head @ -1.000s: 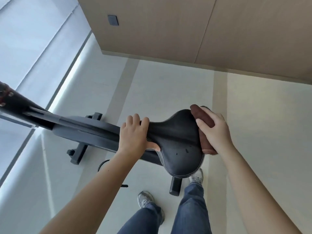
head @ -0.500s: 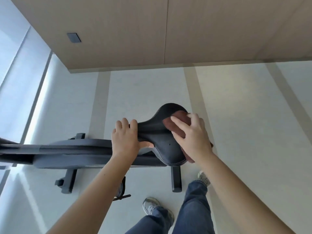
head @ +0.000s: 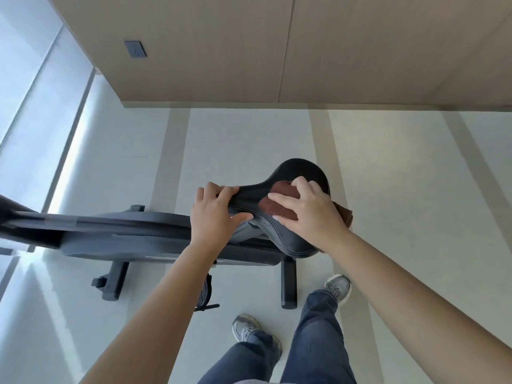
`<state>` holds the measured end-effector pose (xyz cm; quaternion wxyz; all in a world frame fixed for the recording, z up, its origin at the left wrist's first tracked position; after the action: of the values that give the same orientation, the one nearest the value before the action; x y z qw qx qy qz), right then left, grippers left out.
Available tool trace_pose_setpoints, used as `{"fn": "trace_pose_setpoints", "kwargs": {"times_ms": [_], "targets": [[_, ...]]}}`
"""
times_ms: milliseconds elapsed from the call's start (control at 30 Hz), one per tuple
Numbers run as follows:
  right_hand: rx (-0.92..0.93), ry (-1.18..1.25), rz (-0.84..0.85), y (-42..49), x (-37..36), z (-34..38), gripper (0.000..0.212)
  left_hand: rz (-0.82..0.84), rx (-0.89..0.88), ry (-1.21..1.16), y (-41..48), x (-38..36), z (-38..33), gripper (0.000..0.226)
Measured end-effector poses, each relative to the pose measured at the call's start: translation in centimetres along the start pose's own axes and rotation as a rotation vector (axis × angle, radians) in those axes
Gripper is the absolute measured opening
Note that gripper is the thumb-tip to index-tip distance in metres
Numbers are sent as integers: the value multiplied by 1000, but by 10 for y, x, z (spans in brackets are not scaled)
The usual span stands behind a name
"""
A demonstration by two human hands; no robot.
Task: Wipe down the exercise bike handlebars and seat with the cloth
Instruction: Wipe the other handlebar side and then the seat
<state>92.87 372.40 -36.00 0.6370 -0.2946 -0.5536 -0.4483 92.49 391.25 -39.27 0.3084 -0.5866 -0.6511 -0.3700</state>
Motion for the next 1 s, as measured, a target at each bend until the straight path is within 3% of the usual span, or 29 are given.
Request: {"fn": "trace_pose_setpoints", "kwargs": {"times_ms": [267,433,667,767,900,1000], "targets": [[41,-44,-71,-56,-1,2,35,16,39,-28,0,0,0,59],[107,-77,4,-8,-1,22,33,13,79,-50,-1,0,1,57],[303,-65,30,-50,-5,-1,38,43,98,-44,0,0,1,59],[142,90,4,-31,-1,-11,35,53,110,-32,1,1,0,59],[-365,373,-113,-8,4,-49,38,75,128,-8,3,1,-3,59],[-455,492,-189,-29,-1,-49,40,108,133,29,8,1,-6,58]]}}
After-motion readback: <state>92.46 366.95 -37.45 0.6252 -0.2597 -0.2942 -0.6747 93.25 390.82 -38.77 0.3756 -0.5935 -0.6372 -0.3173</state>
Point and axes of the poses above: each hand's wrist, its own y-axis towards the middle knuckle, its own x-axis out of the back of the hand, z = x × y, the point moved 2 cm from there along y, towards the middle knuckle, and after that the axes turned 4 degrees about -y, right-handed, at the moved point
